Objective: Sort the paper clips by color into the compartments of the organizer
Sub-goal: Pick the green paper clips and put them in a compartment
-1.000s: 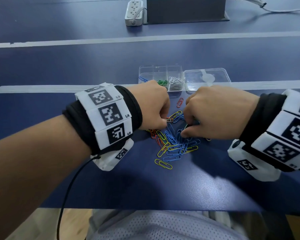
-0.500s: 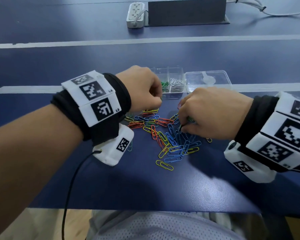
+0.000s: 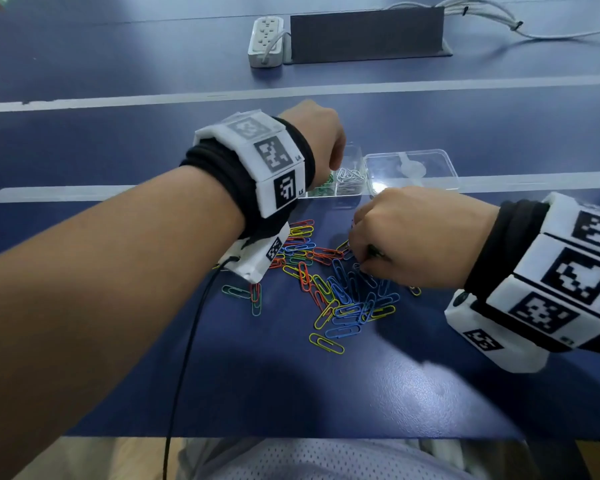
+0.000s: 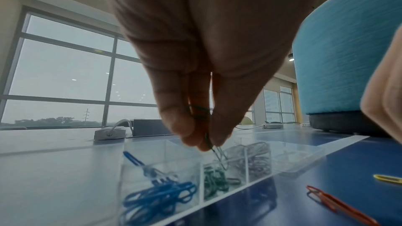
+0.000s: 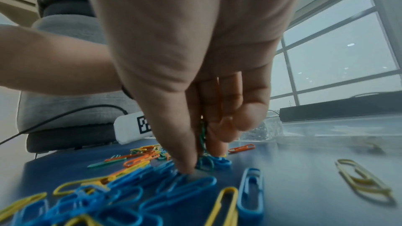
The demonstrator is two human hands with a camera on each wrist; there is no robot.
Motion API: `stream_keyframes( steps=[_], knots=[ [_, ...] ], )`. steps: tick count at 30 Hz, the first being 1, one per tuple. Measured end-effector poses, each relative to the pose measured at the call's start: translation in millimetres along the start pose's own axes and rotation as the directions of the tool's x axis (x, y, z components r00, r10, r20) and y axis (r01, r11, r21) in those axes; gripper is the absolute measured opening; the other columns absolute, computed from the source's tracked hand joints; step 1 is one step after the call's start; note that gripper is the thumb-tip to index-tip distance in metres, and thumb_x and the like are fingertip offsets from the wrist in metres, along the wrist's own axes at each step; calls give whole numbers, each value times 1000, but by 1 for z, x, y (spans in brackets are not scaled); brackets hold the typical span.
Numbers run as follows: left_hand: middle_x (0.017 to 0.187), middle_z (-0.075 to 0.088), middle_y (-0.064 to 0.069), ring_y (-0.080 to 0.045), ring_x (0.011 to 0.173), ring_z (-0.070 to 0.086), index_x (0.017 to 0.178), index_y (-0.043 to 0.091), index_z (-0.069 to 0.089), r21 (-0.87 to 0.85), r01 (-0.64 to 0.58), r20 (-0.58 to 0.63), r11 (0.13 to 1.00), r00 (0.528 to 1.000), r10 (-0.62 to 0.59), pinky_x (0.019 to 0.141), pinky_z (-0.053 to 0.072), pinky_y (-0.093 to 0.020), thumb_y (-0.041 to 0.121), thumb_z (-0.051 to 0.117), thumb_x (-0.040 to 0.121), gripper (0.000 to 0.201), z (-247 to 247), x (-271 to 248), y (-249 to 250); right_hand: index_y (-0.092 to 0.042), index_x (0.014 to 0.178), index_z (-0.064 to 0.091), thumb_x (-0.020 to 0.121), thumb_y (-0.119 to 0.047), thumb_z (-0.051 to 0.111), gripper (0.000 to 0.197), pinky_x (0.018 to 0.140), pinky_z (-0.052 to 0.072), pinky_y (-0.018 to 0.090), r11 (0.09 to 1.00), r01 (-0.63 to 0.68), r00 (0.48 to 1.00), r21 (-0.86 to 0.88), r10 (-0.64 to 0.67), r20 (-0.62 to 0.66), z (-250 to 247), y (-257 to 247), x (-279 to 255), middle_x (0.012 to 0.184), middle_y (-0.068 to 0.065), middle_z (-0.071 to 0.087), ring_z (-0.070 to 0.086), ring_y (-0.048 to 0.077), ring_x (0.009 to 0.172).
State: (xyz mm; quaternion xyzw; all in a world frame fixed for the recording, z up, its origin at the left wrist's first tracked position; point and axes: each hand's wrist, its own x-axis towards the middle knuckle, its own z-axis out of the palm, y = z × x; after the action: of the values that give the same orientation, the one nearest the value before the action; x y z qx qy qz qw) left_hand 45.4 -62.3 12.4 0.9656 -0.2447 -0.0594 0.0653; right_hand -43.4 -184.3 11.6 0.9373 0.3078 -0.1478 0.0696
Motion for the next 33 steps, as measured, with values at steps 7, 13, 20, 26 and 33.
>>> stream_keyframes(
  steps=[7, 13, 20, 26, 33],
  knots=[
    [109, 67, -5, -25, 105, 60, 111, 24, 65, -67, -12, -54, 998, 998, 9, 93, 49, -36, 7, 53, 81, 36, 1, -4, -5, -21, 76, 72, 75, -23, 61, 11, 73, 52, 32, 965, -134, 966, 224, 177, -188, -13, 16, 3, 69, 0, 69, 51, 21, 65],
    [91, 66, 0, -14, 74, 59, 115, 24, 63, -225, 16, -114, 974, 993, -43, 81, 42, -21, 10, 51, 87, 33, -1, -10, -15, -21, 85, 75, 78, -20, 59, 17, 73, 42, 23, 895, -199, 912, 400, 318, -258, -26, 30, 31, 61, -7, 56, 52, 17, 72],
    [89, 65, 3, -14, 76, 56, 115, 22, 62, -270, 96, -92, 958, 988, -125, 82, 44, -22, 12, 52, 89, 29, -8, -33, -42, -23, 109, 69, 85, -15, 54, 29, 93, 49, 32, 907, -244, 913, 344, 334, -234, -34, 22, 68, 98, 5, 65, 58, 26, 102],
    [83, 61, 8, -12, 80, 54, 110, 24, 63, -192, 158, -45, 969, 984, -170, 83, 39, -21, 21, 57, 87, 24, -4, -51, -63, -13, 108, 69, 85, -11, 52, 29, 90, 51, 36, 925, -296, 925, 237, 340, -172, -35, 9, 86, 115, 15, 63, 59, 36, 105],
    [76, 60, 6, -15, 75, 54, 91, 23, 72, -79, 169, 66, 982, 984, -164, 73, 38, -20, 27, 66, 81, 13, -3, -62, -65, -10, 107, 68, 83, -11, 56, 27, 82, 49, 34, 927, -308, 922, 215, 347, -172, -33, 9, 91, 108, 16, 65, 60, 37, 102]
  ],
)
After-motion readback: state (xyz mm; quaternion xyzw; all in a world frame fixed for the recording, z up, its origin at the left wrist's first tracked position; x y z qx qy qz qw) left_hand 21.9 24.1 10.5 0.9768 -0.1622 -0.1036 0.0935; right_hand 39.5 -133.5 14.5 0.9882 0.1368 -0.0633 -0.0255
